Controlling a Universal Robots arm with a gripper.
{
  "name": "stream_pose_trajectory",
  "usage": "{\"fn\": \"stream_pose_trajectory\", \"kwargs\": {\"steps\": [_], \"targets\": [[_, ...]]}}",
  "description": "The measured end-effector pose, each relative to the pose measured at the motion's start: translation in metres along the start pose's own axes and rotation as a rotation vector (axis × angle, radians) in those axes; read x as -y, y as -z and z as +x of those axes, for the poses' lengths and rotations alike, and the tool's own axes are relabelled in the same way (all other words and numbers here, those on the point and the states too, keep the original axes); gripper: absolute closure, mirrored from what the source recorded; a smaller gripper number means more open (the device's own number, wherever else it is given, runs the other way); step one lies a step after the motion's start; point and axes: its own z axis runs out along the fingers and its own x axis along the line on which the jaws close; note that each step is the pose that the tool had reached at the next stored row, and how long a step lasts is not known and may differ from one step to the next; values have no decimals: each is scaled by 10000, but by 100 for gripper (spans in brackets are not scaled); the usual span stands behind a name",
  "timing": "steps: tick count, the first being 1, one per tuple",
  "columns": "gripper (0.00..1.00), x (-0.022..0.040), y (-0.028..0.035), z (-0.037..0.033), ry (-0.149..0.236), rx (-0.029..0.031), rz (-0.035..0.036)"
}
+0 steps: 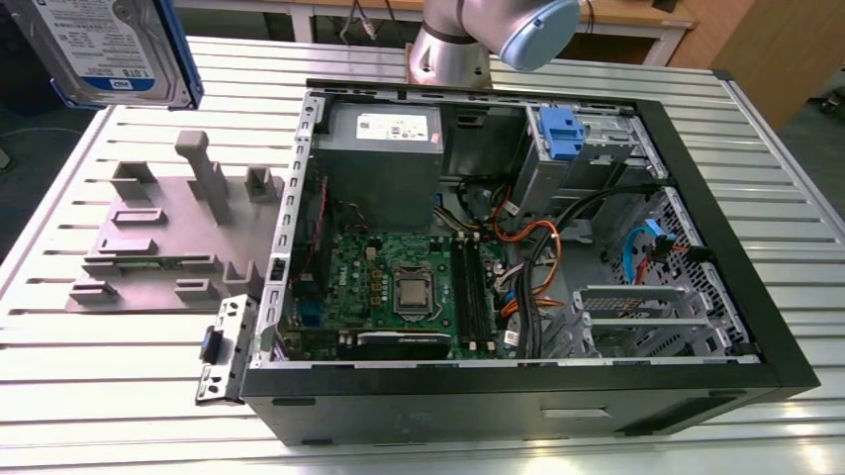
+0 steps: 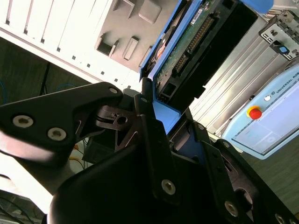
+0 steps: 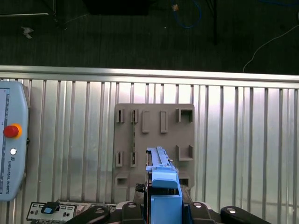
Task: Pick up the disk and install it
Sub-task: 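Pick up the disk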
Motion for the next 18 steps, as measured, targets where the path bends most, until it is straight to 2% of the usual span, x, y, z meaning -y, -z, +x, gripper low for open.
{"fn": "stream_pose_trajectory", "kwargs": {"steps": [18], "targets": [[64, 77, 2, 2, 0, 0, 0]]}}
